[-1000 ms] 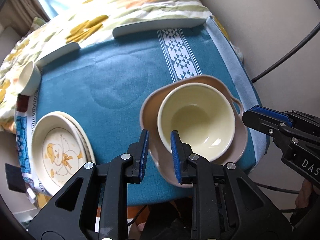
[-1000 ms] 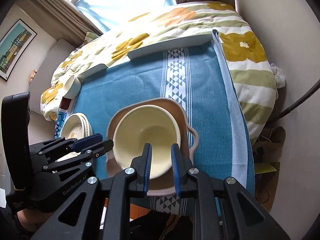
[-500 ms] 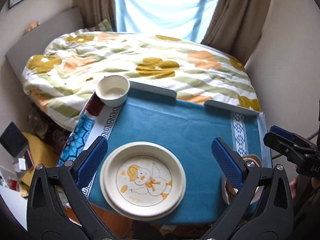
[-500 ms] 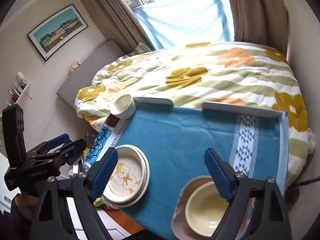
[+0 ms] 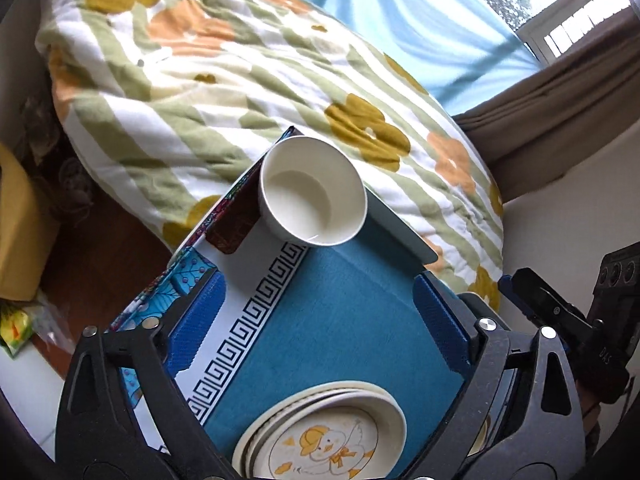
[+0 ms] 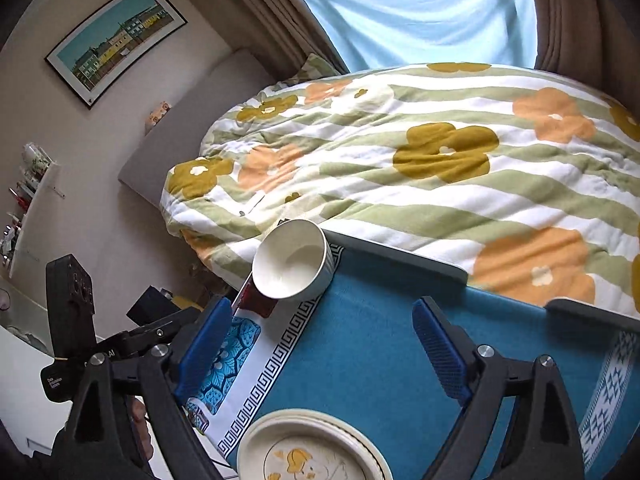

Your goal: Organize plates and bowls

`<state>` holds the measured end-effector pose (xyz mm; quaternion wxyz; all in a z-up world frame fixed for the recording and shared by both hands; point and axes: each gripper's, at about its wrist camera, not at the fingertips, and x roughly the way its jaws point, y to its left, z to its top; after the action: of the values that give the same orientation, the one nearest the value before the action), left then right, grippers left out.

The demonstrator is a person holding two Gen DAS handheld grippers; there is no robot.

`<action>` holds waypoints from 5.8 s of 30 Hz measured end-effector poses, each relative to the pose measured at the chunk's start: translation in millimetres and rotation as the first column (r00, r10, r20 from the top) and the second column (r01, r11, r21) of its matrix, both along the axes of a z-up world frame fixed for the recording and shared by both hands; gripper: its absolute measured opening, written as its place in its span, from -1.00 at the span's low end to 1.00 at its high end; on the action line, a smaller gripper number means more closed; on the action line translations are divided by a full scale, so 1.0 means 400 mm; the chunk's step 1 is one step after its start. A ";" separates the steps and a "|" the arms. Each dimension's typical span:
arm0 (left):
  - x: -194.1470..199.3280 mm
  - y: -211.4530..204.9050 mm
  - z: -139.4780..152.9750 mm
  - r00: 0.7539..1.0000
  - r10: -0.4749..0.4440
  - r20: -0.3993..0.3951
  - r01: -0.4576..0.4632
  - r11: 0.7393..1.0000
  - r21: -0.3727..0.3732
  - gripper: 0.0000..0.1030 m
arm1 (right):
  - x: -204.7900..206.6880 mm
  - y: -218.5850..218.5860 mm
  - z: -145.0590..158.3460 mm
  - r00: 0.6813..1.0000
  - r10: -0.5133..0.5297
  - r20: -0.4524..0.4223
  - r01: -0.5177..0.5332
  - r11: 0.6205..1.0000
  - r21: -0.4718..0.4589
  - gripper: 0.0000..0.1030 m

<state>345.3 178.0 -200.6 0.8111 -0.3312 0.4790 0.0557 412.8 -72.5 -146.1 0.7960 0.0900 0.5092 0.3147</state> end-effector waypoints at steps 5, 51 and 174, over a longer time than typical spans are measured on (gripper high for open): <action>0.093 0.037 -0.115 0.998 -0.019 -0.065 0.016 0.998 -0.057 0.35 | 0.083 0.093 -0.110 0.994 0.021 -0.110 -0.023 1.000 -0.017 0.70; 0.066 -0.122 0.030 0.992 -0.129 0.005 0.125 0.968 0.220 -0.68 | 0.004 0.039 -0.065 0.999 -0.007 -0.040 0.007 1.000 -0.017 -0.71; -0.322 -1.019 -0.211 0.578 -0.688 -0.440 0.801 0.580 0.144 0.03 | -0.509 -0.764 -0.276 0.945 0.050 -0.322 -0.189 0.889 -0.417 -0.14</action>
<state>216.7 -229.7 -285.0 0.7046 0.0599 0.6884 -0.1614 209.4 -378.1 -256.5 0.6869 -0.0781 0.6876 0.2221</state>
